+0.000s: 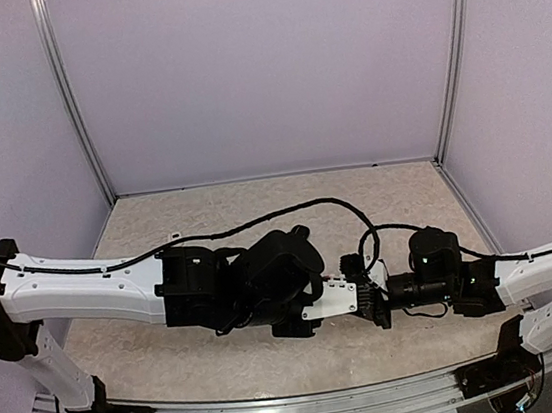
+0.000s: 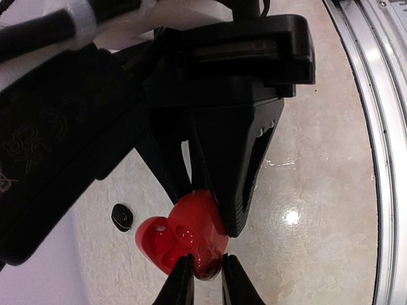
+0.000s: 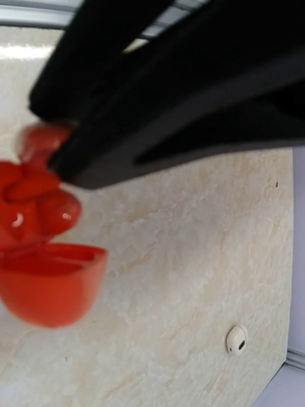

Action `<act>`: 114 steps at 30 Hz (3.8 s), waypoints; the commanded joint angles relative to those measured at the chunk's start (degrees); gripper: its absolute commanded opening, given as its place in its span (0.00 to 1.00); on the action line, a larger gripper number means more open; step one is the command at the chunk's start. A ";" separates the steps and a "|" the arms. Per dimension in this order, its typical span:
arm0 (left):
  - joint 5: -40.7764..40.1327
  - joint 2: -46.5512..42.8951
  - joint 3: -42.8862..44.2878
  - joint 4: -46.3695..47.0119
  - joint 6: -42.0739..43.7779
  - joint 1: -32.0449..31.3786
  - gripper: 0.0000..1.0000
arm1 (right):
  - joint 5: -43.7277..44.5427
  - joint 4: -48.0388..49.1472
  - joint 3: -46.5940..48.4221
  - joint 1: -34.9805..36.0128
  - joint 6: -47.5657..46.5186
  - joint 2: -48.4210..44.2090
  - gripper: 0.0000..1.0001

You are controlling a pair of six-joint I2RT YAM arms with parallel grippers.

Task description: Insert the wireless bluetooth earbuds into the charging case

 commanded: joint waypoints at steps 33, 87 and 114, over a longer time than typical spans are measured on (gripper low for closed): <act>19.49 -30.60 -25.68 33.67 -13.77 7.38 0.99 | -11.15 11.25 -2.74 0.95 3.95 -6.43 0.00; 28.25 -13.46 -17.44 32.77 -22.23 10.01 0.73 | -17.51 9.76 0.30 4.12 1.92 -5.34 0.00; 26.18 -19.16 -14.28 24.86 -13.71 4.95 0.97 | -13.17 17.24 -2.87 3.94 10.71 -3.77 0.00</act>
